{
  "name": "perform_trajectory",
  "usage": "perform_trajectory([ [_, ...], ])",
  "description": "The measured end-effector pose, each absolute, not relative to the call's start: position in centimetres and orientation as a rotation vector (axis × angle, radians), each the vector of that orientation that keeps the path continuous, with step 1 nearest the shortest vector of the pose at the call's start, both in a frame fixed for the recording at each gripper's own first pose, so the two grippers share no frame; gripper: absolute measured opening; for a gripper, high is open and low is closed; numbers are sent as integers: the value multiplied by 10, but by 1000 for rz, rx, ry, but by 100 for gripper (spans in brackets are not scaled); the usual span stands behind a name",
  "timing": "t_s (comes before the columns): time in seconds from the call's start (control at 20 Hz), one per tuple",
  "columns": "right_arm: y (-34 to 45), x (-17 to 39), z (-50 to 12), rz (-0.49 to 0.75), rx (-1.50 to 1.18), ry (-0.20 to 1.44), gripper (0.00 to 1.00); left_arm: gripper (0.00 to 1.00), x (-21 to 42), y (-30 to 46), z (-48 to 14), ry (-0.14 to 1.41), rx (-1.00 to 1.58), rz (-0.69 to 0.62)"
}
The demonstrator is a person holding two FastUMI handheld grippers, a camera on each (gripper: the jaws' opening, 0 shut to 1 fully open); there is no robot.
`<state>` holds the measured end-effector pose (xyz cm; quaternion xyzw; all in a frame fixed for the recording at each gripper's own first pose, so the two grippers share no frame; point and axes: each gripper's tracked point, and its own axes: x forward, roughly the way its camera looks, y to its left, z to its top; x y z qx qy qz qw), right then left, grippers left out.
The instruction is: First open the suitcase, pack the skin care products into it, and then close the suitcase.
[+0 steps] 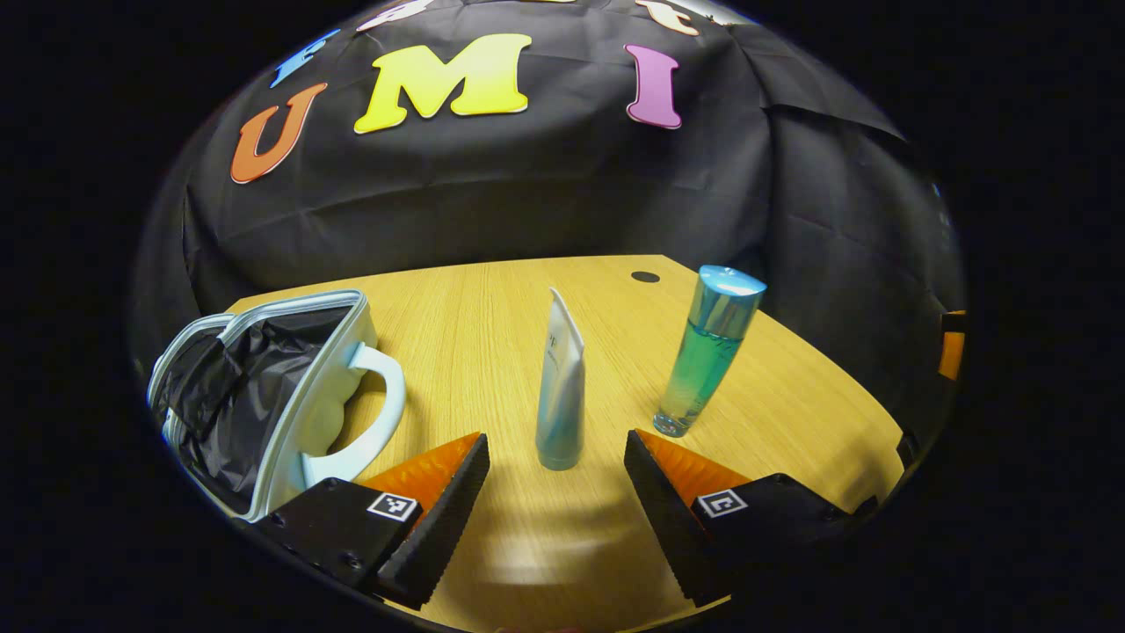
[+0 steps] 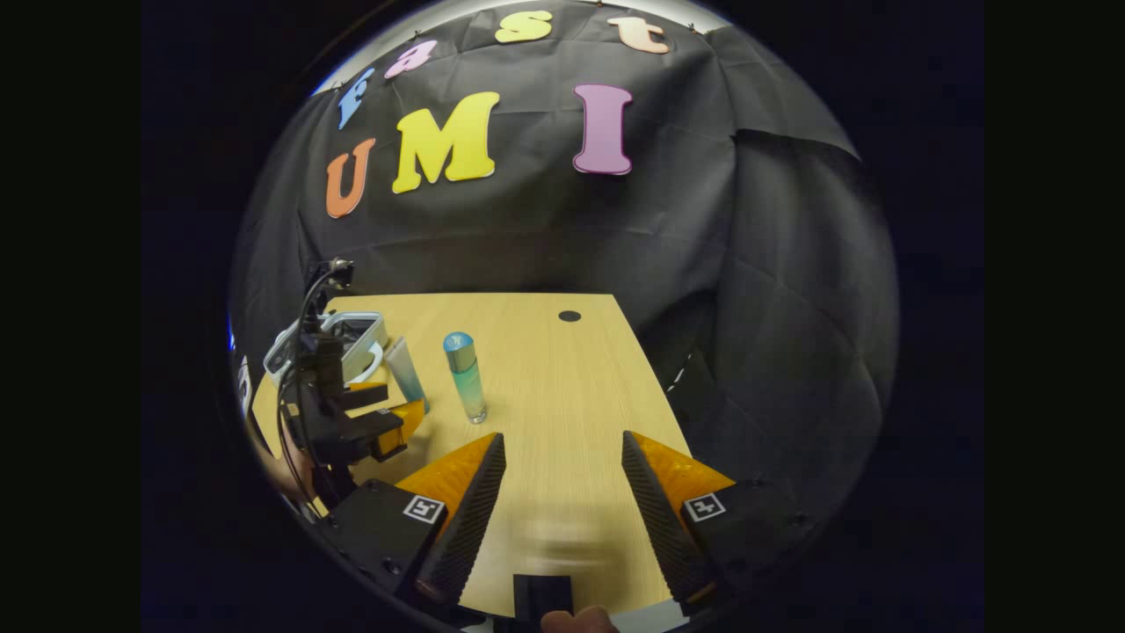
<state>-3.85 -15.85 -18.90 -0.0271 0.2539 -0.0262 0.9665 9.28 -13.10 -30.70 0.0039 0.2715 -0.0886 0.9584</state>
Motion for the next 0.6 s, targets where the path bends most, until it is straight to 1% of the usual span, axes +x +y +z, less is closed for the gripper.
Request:
perform_trajectory([
  [0.1, -161, -41, -192, -59, -57, 525, 80, 98, 102, -131, -313, 555, 9, -179],
  [0.2, -165, -41, -196, -69, -55, 538, 80, 95, 109, -132, -318, 567, -1, -174],
  [0.25, -165, -41, -197, -73, -54, 543, 80, 90, 111, -134, -319, 572, -8, -176],
  [0.3, -166, -41, -198, -76, -54, 547, 80, 94, 113, -136, -321, 576, -11, -181],
  [0.35, -166, -40, -199, -77, -52, 550, 80, 83, 115, -137, -322, 582, -11, -182],
  [0.45, -164, -35, -201, -74, -45, 556, 80, 77, 116, -137, -326, 593, -10, -172],
  [0.5, -161, -32, -203, -68, -38, 558, 80, 70, 114, -137, -326, 596, -23, -174],
  [0.55, -156, -29, -207, -58, -37, 565, 80, 51, 115, -136, -328, 601, -24, -165],
  [0.6, -151, -28, -210, -45, -37, 574, 80, 51, 116, -136, -328, 603, -26, -170],
])
